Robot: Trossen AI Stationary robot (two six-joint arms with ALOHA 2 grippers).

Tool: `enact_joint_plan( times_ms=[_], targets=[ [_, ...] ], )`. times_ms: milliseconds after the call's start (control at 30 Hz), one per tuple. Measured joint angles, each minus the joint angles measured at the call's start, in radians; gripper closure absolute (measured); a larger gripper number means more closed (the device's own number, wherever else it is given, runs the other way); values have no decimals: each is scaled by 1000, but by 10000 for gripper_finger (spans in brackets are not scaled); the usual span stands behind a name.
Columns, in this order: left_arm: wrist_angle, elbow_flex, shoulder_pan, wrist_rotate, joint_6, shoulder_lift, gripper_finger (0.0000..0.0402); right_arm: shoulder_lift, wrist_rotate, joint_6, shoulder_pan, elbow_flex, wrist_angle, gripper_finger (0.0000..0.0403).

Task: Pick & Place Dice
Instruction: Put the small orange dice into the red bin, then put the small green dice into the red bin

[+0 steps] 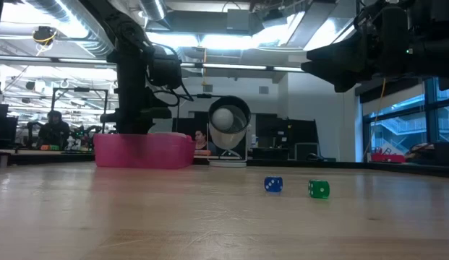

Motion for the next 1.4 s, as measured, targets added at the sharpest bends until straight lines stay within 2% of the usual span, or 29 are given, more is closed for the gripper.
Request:
enact_joint_plan(
  times_ms=[200,667,967,1167,1400],
  targets=[
    [0,0,0,0,-2,0,376,0,0,0,0,0,0,172],
    [22,0,-1,-6,0,0,300,0,0,0,0,0,0,172],
    [36,-1,-1,-18,35,-12,282,0,0,0,0,0,0,172],
    [40,-1,-1,-23,60,-84,289,0,1,0,0,0,0,172],
    [46,-1,-43,-24,63,-257,295,0,4,-1,0,0,0,172]
  ],
)
